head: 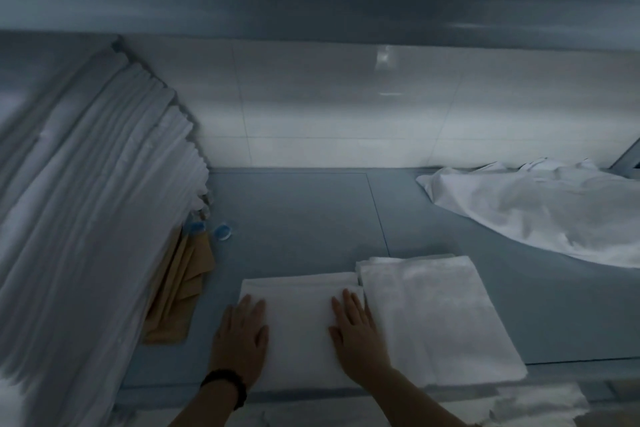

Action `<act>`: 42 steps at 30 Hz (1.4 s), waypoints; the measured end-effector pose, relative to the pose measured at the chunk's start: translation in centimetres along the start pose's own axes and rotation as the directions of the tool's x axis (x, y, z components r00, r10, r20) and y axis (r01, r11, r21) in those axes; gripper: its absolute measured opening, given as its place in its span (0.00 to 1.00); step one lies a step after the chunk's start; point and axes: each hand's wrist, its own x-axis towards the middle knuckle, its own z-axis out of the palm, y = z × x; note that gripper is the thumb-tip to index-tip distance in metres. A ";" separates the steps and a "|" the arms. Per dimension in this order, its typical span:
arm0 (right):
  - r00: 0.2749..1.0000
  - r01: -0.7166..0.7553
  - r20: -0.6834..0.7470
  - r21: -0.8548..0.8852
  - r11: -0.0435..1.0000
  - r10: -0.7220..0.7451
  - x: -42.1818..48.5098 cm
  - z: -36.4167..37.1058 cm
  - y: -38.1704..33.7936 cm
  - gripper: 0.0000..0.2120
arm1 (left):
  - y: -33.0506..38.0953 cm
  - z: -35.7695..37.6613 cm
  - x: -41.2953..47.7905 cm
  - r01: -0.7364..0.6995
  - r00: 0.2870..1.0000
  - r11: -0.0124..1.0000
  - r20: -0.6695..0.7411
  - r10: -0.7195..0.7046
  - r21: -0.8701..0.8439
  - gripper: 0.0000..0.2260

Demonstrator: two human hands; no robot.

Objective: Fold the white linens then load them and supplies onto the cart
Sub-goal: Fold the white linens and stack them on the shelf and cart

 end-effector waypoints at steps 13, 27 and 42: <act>0.988 -0.144 -0.030 0.105 0.984 0.148 0.7 1.0 -0.9 0.32 | -0.6 -1.4 0.4 0.019 1.000 0.935 0.021 -0.012 -0.353 0.28; 0.970 -0.241 0.017 0.191 0.952 0.242 0.0 0.1 -3.6 0.23 | -0.9 -1.7 -0.4 -0.034 0.985 0.920 -0.167 -0.035 -0.391 0.18; 0.953 -0.299 0.042 0.262 0.917 0.299 -2.8 1.2 -6.4 0.23 | -2.3 -1.2 -2.7 -0.055 0.979 0.945 -0.204 -0.012 -0.322 0.14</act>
